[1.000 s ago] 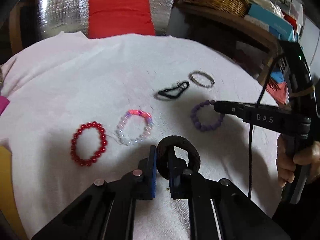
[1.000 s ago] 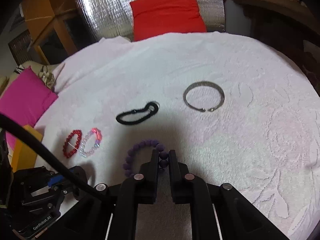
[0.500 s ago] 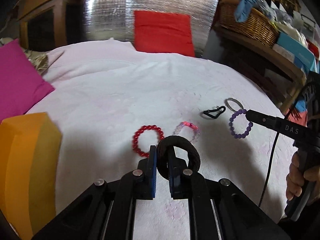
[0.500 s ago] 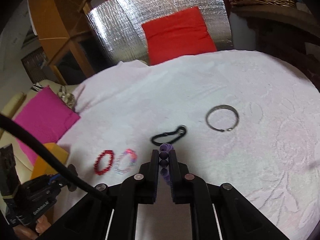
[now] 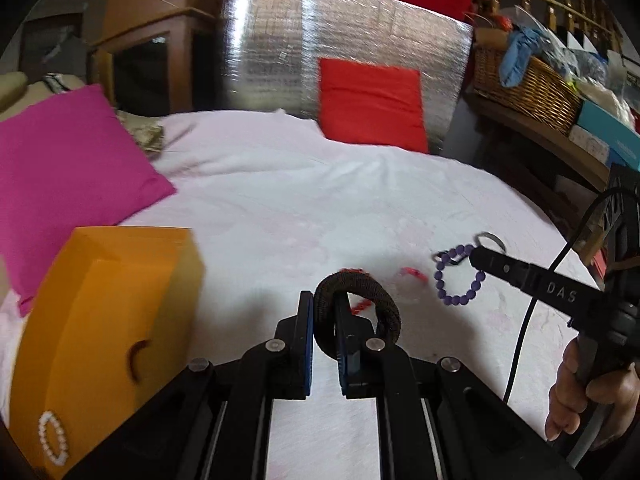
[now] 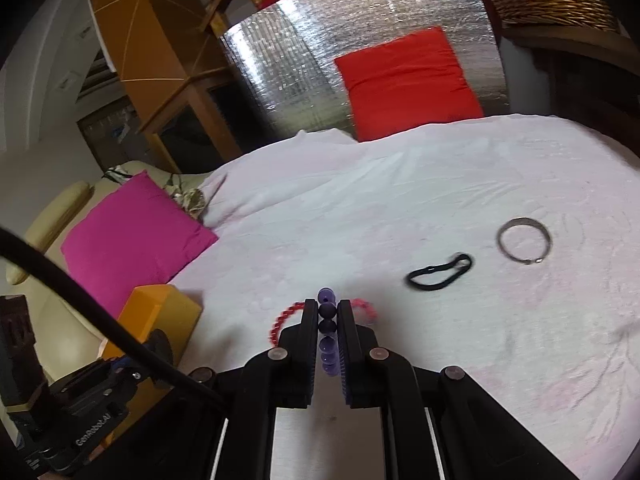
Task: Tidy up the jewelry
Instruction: 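Carry the scrunchie and purple bracelet into the orange box and open both grippers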
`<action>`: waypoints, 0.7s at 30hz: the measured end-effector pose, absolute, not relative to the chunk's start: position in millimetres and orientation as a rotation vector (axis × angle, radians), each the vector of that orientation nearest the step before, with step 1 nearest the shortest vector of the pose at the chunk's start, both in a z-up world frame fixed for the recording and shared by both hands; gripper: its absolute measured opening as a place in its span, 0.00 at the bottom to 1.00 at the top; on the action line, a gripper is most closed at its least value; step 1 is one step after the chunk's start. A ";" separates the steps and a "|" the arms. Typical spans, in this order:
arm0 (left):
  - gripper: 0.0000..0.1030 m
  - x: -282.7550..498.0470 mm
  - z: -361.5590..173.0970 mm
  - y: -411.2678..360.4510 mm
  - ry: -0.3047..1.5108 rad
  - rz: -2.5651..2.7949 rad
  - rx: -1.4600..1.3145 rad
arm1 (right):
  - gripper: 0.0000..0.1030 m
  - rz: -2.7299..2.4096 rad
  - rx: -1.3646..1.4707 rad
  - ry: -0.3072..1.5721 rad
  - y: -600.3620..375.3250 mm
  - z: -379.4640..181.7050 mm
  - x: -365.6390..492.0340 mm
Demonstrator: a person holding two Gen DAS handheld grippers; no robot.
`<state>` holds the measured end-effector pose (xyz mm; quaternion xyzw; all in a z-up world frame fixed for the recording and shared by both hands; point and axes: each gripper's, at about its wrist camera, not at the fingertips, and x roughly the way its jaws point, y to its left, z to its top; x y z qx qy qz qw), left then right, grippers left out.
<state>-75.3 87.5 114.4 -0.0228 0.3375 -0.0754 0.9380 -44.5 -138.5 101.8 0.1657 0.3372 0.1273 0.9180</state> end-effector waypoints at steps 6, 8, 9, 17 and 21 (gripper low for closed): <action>0.10 -93.0 126.6 117.5 0.665 -0.052 -0.075 | 0.10 0.301 0.342 0.701 -111.6 102.2 -42.8; 0.10 -99.6 132.6 126.5 0.650 -0.018 -0.071 | 0.10 0.317 0.345 0.702 -104.0 103.1 -42.5; 0.10 -102.7 135.2 129.8 0.644 -0.002 -0.065 | 0.10 0.329 0.345 0.703 -97.5 104.2 -42.4; 0.10 -123.1 149.1 166.3 0.626 0.124 -0.053 | 0.10 0.451 0.330 0.670 -46.5 121.9 -50.3; 0.10 -131.1 149.3 185.4 0.633 0.187 -0.053 | 0.10 0.500 0.320 0.665 -23.2 125.9 -53.3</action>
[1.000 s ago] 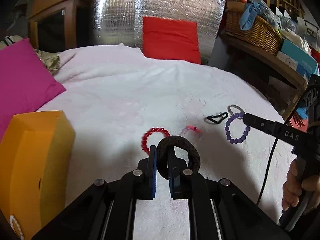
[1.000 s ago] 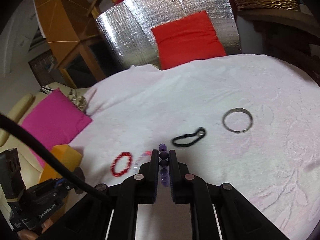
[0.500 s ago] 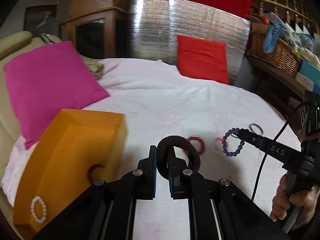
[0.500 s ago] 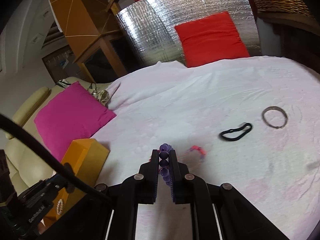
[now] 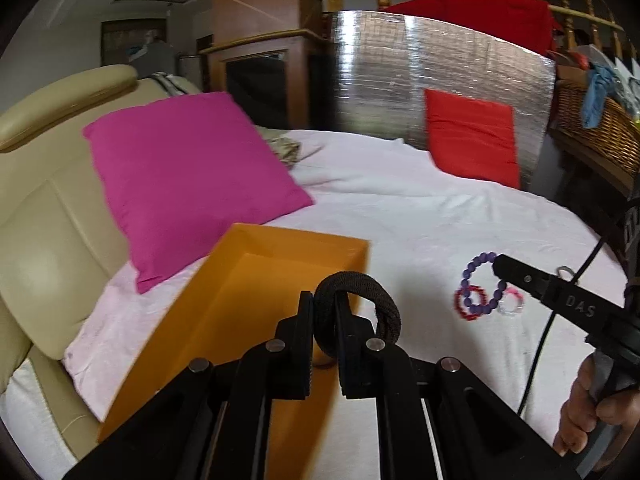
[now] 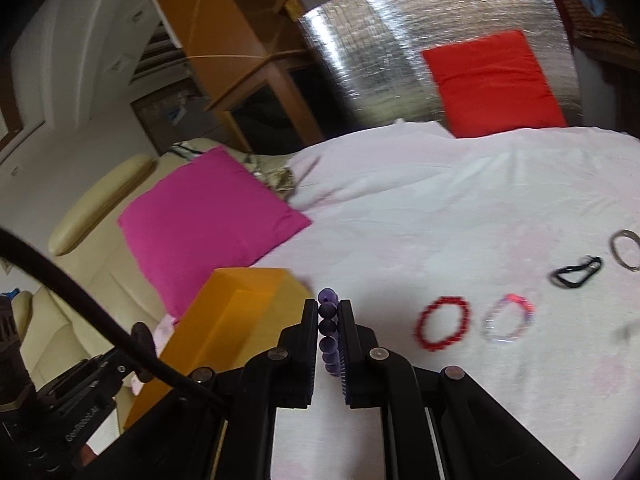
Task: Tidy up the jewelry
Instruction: 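Carry the scrunchie and purple bracelet into the orange box and open both grippers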
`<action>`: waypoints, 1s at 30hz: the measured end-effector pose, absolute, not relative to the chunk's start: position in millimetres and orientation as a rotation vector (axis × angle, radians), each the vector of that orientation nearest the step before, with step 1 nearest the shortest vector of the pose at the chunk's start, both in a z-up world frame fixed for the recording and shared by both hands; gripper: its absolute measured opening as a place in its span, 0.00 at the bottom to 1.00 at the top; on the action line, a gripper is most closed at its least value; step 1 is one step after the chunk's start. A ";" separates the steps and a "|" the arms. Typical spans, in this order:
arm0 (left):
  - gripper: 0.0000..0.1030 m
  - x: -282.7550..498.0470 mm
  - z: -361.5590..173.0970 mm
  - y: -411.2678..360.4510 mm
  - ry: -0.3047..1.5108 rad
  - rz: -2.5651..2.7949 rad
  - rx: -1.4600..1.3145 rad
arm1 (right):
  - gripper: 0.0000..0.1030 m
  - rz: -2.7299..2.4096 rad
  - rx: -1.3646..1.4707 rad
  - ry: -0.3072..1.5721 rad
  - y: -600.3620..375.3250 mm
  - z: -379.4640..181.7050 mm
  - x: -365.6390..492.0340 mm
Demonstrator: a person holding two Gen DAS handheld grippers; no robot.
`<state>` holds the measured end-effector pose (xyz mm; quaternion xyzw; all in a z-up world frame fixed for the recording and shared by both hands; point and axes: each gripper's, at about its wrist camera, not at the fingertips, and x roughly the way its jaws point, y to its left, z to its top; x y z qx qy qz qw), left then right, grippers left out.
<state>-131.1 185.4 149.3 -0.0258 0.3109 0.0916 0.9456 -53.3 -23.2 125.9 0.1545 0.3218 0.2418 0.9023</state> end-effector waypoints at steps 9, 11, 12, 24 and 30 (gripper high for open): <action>0.10 -137.0 142.8 217.6 0.651 0.280 -0.038 | 0.10 0.583 0.298 0.665 22.7 131.3 -60.0; 0.10 -138.2 140.6 223.0 0.656 0.286 -0.042 | 0.10 0.596 0.293 0.669 30.1 131.3 -61.2; 0.10 -138.5 139.4 225.9 0.660 0.290 -0.044 | 0.10 0.602 0.293 0.672 32.9 130.8 -60.9; 0.10 -141.1 121.3 258.9 0.710 0.363 -0.067 | 0.10 0.672 0.249 0.709 73.1 120.0 -66.6; 0.10 -135.9 105.7 271.5 0.748 0.391 -0.084 | 0.10 0.717 0.217 0.732 86.4 115.3 -75.4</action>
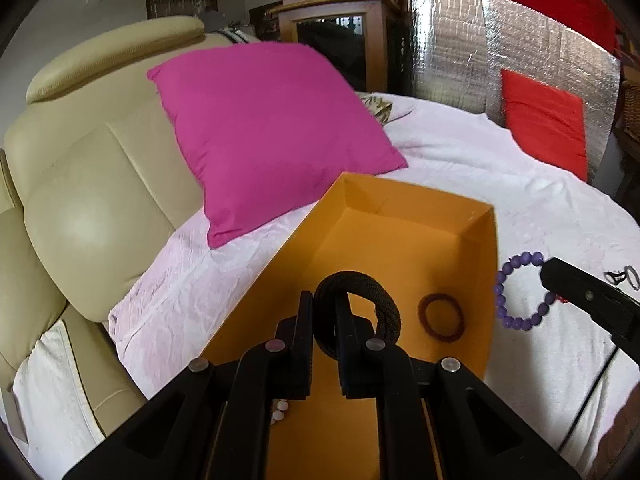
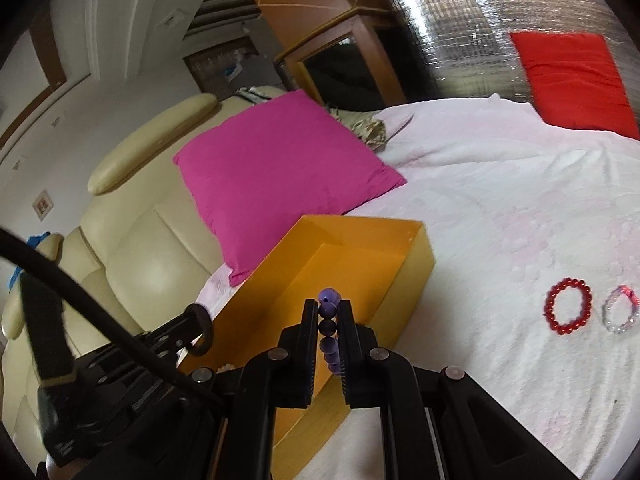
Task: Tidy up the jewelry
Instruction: 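Carry the scrunchie and purple bracelet into the orange box and open both grippers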
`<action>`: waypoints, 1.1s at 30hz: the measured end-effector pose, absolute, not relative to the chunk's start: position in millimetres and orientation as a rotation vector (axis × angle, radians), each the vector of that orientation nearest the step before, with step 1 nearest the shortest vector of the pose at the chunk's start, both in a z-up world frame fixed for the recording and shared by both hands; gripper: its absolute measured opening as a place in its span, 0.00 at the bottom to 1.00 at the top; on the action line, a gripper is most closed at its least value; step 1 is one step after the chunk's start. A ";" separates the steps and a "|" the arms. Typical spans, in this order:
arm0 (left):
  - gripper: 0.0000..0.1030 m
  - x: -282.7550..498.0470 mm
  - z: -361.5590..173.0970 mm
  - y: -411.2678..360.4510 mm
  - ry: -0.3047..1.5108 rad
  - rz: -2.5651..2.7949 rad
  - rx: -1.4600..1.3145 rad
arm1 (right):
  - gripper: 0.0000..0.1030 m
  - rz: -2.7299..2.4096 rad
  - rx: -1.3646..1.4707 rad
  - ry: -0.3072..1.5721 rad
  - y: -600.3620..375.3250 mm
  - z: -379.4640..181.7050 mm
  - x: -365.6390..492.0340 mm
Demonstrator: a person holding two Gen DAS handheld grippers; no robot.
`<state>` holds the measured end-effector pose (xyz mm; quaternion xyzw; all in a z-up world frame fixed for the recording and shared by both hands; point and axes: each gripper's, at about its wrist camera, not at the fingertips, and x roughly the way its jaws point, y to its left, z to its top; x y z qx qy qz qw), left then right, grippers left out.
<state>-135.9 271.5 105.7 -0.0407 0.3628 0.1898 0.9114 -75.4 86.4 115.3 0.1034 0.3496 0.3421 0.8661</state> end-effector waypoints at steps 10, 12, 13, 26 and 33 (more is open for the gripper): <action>0.10 -127.3 82.0 282.9 0.820 0.410 -0.135 | 0.10 0.813 0.140 0.799 103.1 97.4 -93.3; 0.10 -126.6 79.9 284.8 0.832 0.418 -0.143 | 0.11 0.840 0.131 0.818 106.3 93.8 -95.5; 0.10 -126.3 78.9 285.3 0.836 0.422 -0.145 | 0.12 0.851 0.136 0.836 106.9 91.8 -95.2; 0.27 -126.9 77.7 290.4 0.845 0.469 -0.139 | 0.41 0.907 0.296 0.867 83.1 91.9 -89.0; 0.53 -125.7 85.5 275.4 0.814 0.491 -0.083 | 0.41 0.748 0.329 0.850 48.7 92.7 -73.3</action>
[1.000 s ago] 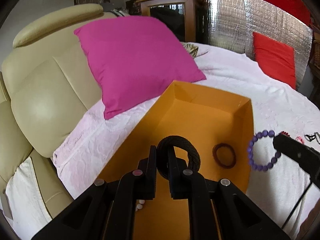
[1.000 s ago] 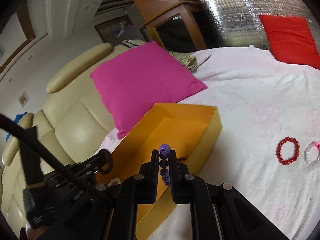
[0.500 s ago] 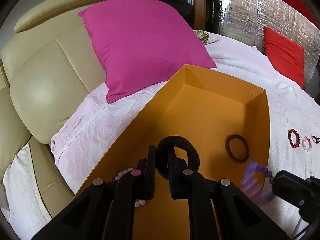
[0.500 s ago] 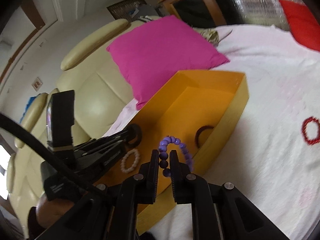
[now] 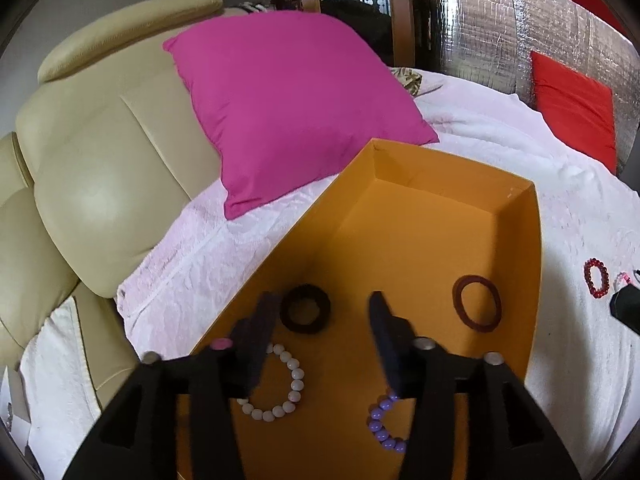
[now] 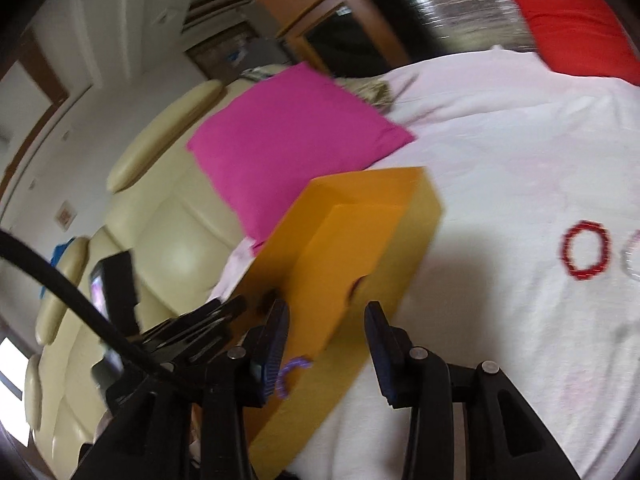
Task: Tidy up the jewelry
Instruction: 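Carry the scrunchie and purple bracelet into the orange box and open both grippers, then move the right gripper to the black hair clip and close on it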
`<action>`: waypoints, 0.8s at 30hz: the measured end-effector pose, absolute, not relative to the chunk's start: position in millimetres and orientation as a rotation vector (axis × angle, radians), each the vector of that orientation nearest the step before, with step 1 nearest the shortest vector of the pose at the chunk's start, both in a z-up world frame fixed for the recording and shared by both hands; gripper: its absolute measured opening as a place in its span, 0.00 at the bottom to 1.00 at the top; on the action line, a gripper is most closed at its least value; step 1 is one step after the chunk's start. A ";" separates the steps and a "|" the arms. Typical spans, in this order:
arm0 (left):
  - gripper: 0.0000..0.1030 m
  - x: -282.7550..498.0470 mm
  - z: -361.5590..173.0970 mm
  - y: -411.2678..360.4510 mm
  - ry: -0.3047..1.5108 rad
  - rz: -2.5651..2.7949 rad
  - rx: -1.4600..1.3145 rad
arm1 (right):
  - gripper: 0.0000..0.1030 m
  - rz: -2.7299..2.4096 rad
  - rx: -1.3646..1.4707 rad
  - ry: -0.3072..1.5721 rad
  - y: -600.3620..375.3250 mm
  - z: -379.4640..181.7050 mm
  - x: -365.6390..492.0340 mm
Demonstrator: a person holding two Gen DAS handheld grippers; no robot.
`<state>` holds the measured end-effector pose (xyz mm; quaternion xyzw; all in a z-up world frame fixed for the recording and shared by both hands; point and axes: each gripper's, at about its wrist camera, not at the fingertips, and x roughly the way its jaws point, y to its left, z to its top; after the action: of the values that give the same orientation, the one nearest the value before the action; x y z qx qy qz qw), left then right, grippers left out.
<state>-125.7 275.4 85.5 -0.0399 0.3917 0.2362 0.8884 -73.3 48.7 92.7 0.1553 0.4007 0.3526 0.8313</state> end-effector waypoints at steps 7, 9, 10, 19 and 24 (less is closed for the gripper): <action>0.69 -121.5 105.0 246.7 0.757 0.474 -0.066 | 0.41 0.571 0.389 0.853 -5.8 92.1 -56.7; 0.73 -118.7 111.7 233.4 0.744 0.436 -0.076 | 0.41 0.514 0.422 0.856 -26.0 90.9 -51.6; 0.75 -116.8 115.9 224.9 0.735 0.403 -0.089 | 0.41 0.487 0.438 0.856 -35.9 90.1 -49.4; 0.82 -85.5 125.3 136.9 0.731 0.137 -0.176 | 0.41 0.288 0.581 0.793 -146.6 95.0 -37.0; 0.82 -66.6 125.3 84.0 0.701 0.138 -0.093 | 0.41 0.203 0.649 0.752 -198.1 98.1 -40.1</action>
<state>-66.6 84.0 125.3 -0.0453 0.3431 0.0674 0.9358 -40.1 -198.1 98.1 0.3108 0.3602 0.0973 0.8742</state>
